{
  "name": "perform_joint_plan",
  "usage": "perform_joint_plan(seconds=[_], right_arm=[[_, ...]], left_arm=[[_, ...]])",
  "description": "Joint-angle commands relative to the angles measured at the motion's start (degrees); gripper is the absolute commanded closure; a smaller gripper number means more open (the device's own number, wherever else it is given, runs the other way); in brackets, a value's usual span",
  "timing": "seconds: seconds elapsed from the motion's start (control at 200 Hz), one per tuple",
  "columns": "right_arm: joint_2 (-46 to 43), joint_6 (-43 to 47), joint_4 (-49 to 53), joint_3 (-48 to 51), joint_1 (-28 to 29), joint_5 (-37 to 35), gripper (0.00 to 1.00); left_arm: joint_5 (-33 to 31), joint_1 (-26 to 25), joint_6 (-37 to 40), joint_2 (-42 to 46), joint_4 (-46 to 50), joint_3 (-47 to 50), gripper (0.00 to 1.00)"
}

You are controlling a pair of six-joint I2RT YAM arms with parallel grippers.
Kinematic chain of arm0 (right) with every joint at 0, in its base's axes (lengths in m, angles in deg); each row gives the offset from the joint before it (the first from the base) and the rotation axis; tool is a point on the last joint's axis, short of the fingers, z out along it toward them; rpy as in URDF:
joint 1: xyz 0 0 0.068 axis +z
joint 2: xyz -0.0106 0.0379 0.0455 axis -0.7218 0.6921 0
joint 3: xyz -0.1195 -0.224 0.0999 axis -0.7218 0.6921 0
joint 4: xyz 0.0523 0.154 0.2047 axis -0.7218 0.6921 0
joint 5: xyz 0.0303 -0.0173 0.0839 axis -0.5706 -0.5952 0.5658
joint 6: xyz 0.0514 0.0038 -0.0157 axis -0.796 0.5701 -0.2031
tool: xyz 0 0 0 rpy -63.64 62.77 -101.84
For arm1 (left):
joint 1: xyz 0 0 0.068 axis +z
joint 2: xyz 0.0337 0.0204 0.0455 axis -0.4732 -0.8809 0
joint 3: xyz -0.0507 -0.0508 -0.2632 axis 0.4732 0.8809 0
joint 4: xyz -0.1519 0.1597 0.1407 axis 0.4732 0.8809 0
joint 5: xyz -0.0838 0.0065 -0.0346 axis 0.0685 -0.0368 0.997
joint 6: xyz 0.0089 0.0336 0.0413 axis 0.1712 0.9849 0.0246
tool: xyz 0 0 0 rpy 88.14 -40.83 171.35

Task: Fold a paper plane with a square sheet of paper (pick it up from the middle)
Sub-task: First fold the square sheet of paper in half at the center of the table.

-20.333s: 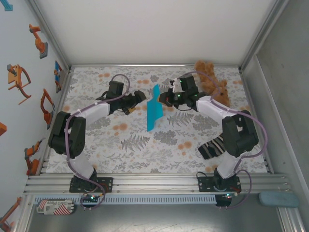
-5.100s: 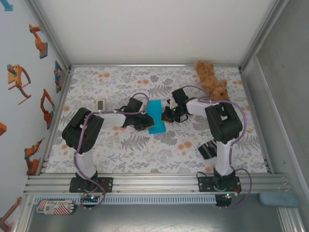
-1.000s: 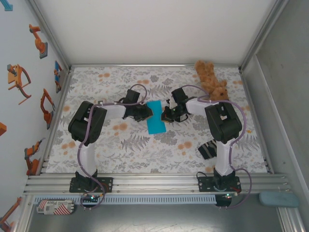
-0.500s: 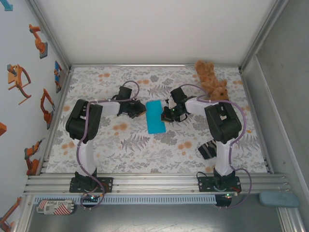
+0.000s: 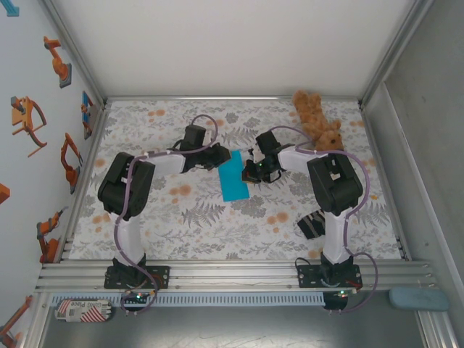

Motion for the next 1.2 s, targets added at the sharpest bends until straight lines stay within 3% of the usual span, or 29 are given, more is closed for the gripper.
perform_joint_plan(seconds=[0.0,0.821,1.197], right_arm=[[7.6,1.22,11.69,4.86,-1.39,-20.94,1.0],[7.71,1.84,12.04,5.15,-1.47,-23.1,1.0],[6.72,1.63,11.65,5.61,-1.47,-23.32,1.0]], left_arm=[[2.22,0.23,-2.06,-2.81,-2.93,-0.62,0.86],[-5.7,6.75,1.75,-10.58,7.85,-6.45,0.86],[-9.68,8.38,9.77,-12.76,22.89,-18.4,0.86]])
